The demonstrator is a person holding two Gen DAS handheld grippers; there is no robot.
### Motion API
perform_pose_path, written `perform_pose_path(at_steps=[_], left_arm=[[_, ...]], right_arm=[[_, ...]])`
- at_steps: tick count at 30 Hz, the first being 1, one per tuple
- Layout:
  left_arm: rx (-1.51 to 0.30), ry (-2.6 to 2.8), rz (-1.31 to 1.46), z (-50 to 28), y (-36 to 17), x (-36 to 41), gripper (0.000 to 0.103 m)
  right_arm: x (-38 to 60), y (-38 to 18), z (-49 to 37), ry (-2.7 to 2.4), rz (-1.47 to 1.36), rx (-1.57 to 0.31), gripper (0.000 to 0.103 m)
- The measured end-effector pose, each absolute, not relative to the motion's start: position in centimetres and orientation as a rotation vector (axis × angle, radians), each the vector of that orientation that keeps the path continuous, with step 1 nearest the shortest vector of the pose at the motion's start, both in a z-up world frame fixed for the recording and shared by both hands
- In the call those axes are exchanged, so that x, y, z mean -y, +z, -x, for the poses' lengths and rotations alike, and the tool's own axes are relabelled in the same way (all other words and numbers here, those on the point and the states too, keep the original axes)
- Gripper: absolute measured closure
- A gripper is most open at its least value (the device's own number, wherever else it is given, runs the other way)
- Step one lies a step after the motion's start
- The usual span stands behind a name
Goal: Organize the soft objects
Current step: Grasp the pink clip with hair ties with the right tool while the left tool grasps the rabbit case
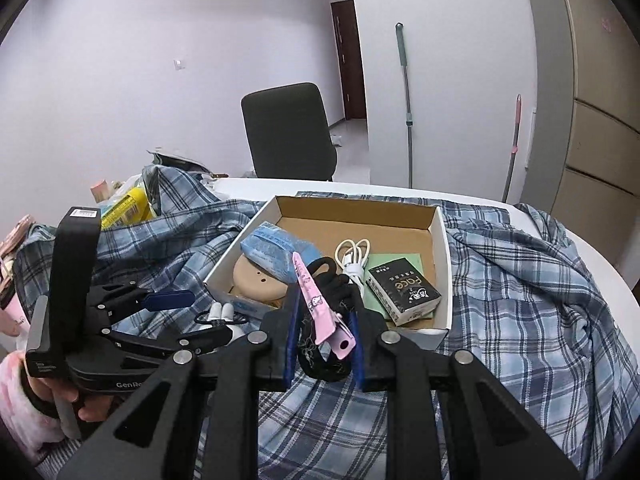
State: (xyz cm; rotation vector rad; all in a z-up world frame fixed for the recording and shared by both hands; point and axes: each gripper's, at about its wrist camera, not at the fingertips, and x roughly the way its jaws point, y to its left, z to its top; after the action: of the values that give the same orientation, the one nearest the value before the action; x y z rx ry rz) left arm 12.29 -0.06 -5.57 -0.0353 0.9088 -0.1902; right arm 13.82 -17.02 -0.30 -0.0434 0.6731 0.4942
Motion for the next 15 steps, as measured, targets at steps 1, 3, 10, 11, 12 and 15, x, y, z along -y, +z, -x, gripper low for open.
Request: perform_pose_path(at_steps=[1, 3, 10, 11, 12, 15], left_arm=[[-0.92, -0.187, 0.029, -12.3, -5.8, 0.2, 0.034], [-0.952, -0.186, 0.016, -12.7, -6.4, 0.4, 0.039], [-0.986, -0.193, 0.003, -13.0, -7.3, 0.8, 0.064], [-0.981, -0.194, 0.003, -12.9, -7.2, 0.7, 0.067], [-0.976, -0.195, 0.004, -12.8, -7.1, 0.7, 0.071], [-0.94, -0.198, 0.003, -12.3, -6.4, 0.7, 0.075]], right_arm=[[17.0, -0.4, -13.9, 0.492, 0.048, -0.674, 0.083], [17.0, -0.6, -13.9, 0.483, 0.053, -0.677, 0.083], [16.5, -2.0, -14.2, 0.489, 0.067, -0.717, 0.083], [16.4, -2.2, -14.2, 0.491, 0.072, -0.719, 0.083], [16.3, -2.2, -14.2, 0.491, 0.076, -0.717, 0.083], [16.3, -2.3, -14.0, 0.488, 0.081, -0.71, 0.083]])
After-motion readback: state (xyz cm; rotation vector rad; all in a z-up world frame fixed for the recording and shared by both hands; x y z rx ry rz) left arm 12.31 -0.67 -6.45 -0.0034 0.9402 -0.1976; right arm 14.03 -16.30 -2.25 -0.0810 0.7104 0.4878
